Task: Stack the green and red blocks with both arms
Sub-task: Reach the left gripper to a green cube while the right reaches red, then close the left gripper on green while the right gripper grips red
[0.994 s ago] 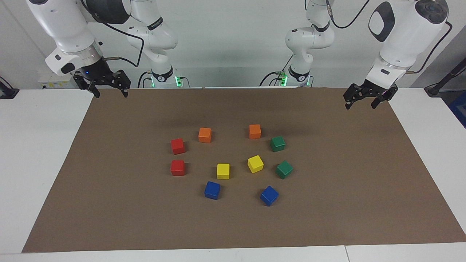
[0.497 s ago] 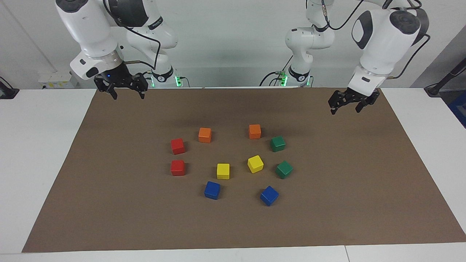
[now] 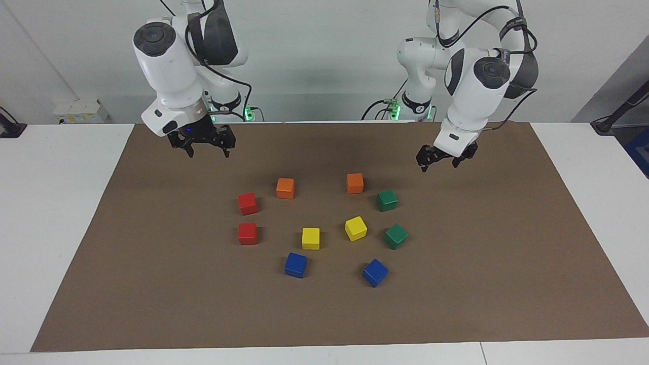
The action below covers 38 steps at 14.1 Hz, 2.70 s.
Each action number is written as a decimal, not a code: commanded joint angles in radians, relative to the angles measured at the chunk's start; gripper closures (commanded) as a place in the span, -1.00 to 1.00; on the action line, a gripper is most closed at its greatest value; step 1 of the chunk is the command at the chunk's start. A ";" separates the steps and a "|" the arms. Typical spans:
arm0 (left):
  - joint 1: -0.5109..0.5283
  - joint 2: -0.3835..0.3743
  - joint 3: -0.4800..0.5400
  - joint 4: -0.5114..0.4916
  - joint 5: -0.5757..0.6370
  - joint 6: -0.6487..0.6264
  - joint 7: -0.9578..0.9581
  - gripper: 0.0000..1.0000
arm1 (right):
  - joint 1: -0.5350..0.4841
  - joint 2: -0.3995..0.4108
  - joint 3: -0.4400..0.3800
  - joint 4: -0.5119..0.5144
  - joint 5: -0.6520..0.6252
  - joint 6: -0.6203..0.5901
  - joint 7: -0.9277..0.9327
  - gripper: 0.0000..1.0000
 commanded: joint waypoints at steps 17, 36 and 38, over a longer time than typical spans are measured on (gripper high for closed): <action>-0.204 0.107 0.016 -0.153 -0.074 0.413 -0.314 -1.00 | 0.059 0.090 0.002 -0.209 0.014 0.320 -0.127 -1.00; -0.209 0.210 0.022 -0.160 -0.051 0.450 -0.323 -1.00 | 0.065 0.185 0.002 -0.298 0.014 0.550 -0.128 -1.00; -0.212 0.227 0.022 -0.159 -0.051 0.453 -0.334 -1.00 | 0.064 0.188 0.002 -0.310 0.014 0.575 -0.128 -1.00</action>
